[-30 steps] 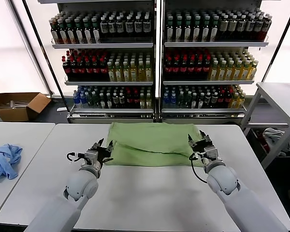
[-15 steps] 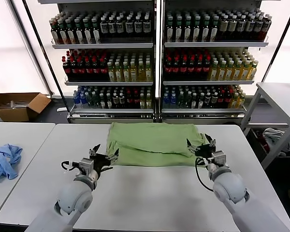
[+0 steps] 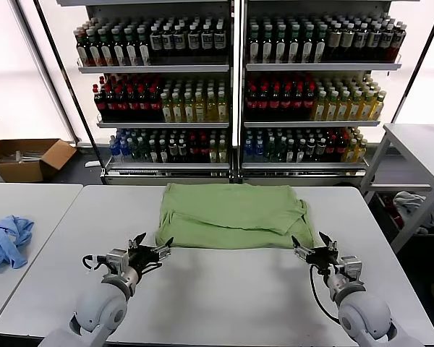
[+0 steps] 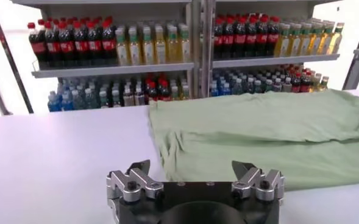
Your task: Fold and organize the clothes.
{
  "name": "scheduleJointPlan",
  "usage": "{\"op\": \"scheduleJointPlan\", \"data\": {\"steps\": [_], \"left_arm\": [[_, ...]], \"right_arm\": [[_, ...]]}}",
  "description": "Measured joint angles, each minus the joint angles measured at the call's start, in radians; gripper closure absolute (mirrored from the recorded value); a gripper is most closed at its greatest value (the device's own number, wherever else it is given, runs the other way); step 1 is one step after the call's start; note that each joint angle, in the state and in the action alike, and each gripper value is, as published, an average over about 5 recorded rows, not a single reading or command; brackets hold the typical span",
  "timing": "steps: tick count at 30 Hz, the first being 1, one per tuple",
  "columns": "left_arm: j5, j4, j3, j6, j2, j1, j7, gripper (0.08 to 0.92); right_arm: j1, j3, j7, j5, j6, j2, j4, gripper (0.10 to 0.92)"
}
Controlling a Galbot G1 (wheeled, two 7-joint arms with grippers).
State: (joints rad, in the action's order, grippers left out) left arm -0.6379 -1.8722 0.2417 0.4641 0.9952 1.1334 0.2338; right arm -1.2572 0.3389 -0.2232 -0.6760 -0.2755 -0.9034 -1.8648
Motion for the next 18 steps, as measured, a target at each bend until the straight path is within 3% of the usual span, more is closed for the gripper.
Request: {"op": "scheduleJointPlan", "data": {"steps": [5, 13, 18], "left_arm": [[-0.013, 0.027, 0.008, -0.010, 0.005, -0.002, -0.014, 0.178], [-0.021, 0.075, 0.008, -0.017, 0.020, -0.018, -0.023, 0.268], [-0.022, 0.101, 0.002, -0.020, 0.030, -0.029, -0.028, 0.285]], "right_arm": [[-0.012, 0.009, 0.005, -0.005, 0.013, -0.004, 0.004, 0.214], [-0.011, 0.005, 0.012, 0.001, 0.021, -0.014, 0.018, 0.249], [0.000, -0.003, 0.016, 0.001, 0.021, -0.021, 0.029, 0.309]]}}
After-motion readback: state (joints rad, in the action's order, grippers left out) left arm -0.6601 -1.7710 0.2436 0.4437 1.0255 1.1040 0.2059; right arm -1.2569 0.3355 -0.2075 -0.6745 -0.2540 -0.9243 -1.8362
